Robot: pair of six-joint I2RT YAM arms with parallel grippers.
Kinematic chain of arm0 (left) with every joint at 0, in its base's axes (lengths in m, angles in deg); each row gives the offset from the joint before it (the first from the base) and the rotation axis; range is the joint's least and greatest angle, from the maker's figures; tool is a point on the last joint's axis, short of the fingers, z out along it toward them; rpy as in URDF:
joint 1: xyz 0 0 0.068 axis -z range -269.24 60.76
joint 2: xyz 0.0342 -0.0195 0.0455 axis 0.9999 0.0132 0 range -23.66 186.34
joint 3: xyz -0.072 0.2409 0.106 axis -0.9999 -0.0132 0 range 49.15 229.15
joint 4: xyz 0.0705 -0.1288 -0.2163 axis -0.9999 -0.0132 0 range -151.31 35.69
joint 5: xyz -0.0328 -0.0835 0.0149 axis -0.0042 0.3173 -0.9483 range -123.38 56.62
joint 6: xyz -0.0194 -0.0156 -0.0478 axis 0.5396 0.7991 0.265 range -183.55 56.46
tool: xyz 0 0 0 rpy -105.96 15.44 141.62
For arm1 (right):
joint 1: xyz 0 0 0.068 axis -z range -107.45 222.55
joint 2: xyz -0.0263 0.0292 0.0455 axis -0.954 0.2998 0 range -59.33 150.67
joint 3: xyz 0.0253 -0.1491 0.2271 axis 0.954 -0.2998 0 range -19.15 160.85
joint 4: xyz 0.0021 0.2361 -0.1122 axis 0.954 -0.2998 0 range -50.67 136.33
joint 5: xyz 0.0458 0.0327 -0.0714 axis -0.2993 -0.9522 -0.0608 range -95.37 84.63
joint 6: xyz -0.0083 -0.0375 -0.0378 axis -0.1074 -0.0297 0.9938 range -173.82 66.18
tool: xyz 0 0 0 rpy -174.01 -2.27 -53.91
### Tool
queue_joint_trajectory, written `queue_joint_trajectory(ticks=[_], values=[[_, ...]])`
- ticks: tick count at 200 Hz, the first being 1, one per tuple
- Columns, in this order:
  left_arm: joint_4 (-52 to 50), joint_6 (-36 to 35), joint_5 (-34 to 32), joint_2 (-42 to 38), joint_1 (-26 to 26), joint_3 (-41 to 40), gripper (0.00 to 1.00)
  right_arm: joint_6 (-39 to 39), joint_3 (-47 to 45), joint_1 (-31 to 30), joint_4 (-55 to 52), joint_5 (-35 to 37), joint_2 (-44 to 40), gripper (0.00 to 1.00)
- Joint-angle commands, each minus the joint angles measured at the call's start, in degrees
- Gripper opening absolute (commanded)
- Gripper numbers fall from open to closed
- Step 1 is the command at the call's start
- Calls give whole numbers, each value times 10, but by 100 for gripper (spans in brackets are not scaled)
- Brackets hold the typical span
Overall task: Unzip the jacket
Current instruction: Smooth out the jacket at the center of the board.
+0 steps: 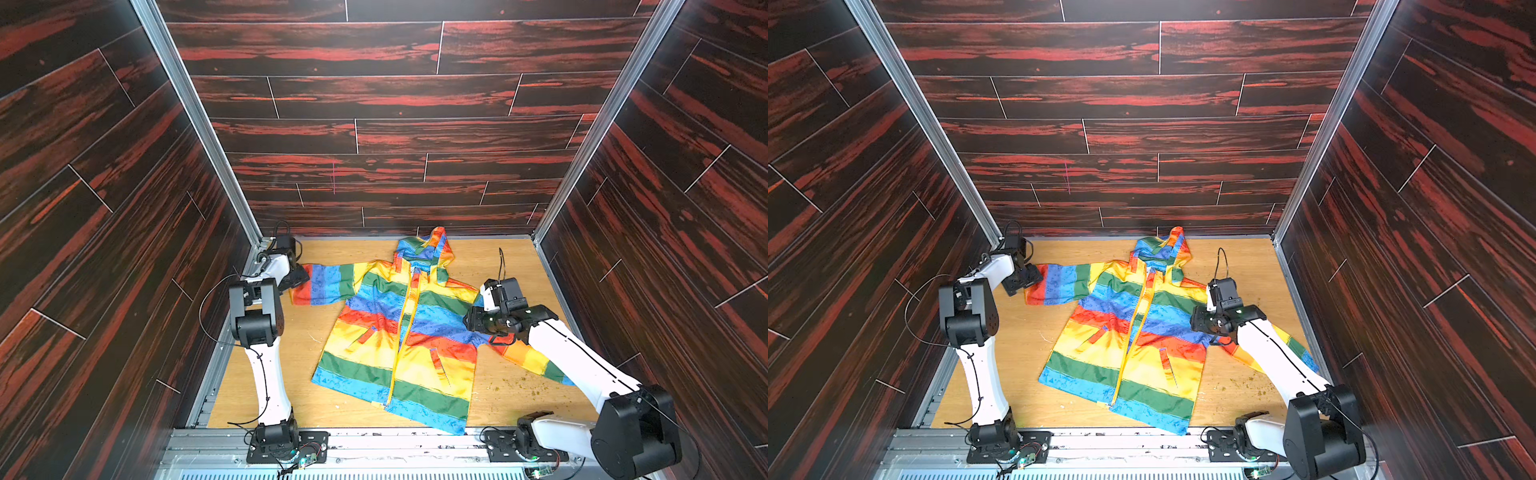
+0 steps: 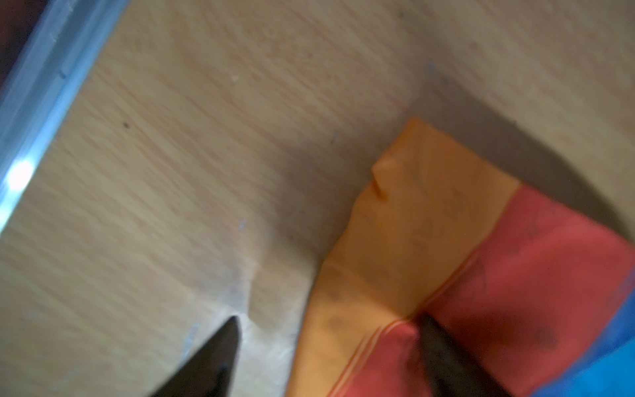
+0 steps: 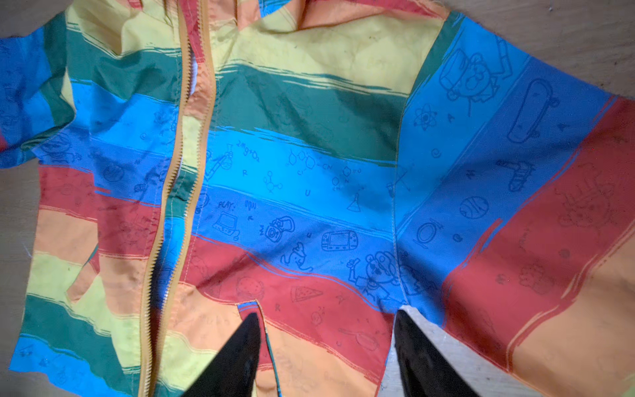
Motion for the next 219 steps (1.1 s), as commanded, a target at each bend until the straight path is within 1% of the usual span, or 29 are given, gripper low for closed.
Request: queue_joint_trajectory(ticks=[1, 30, 45, 86, 98, 111, 122, 136, 143, 159, 167, 184, 192, 206, 219], values=[[1, -29, 0, -44, -2, -5, 100, 6, -4, -1, -14, 2, -11, 65], [-18, -45, 44, -6, -3, 32, 99, 3, -4, -1, -9, 0, -11, 65], [-18, -39, 65, 18, -4, 47, 94, 3, -3, -1, -11, -2, -11, 65], [-23, 6, 82, 73, -5, 75, 78, 10, 1, -2, -22, 2, -18, 65], [-16, 24, 79, 77, -5, 72, 70, 12, 4, -2, -29, 5, -23, 65], [-2, 38, 86, 78, -7, 66, 57, 12, 8, -2, -35, 8, -31, 64], [12, 45, 85, 72, -7, 60, 43, 13, 12, -2, -41, 10, -39, 64], [22, 50, 76, 50, -7, 44, 21, 14, 17, -2, -51, 14, -47, 63], [22, 48, 65, 32, -6, 32, 13, 14, 19, -2, -55, 15, -51, 62], [3, 45, 26, -19, -2, 13, 6, 13, 22, -2, -61, 16, -62, 61], [-13, 39, -2, -52, 4, 1, 5, 13, 23, -2, -63, 14, -67, 61], [-43, 17, -69, -121, 25, -31, 0, 13, 24, -3, -64, 9, -71, 60], [-59, 11, -98, -146, 37, -40, 0, 13, 24, -3, -63, 5, -72, 59], [-92, -5, -151, -168, 60, -38, 0, 14, 24, -3, -63, -2, -71, 59], [-140, -19, -192, -166, 83, -16, 0, 15, 23, -4, -64, -9, -72, 58]])
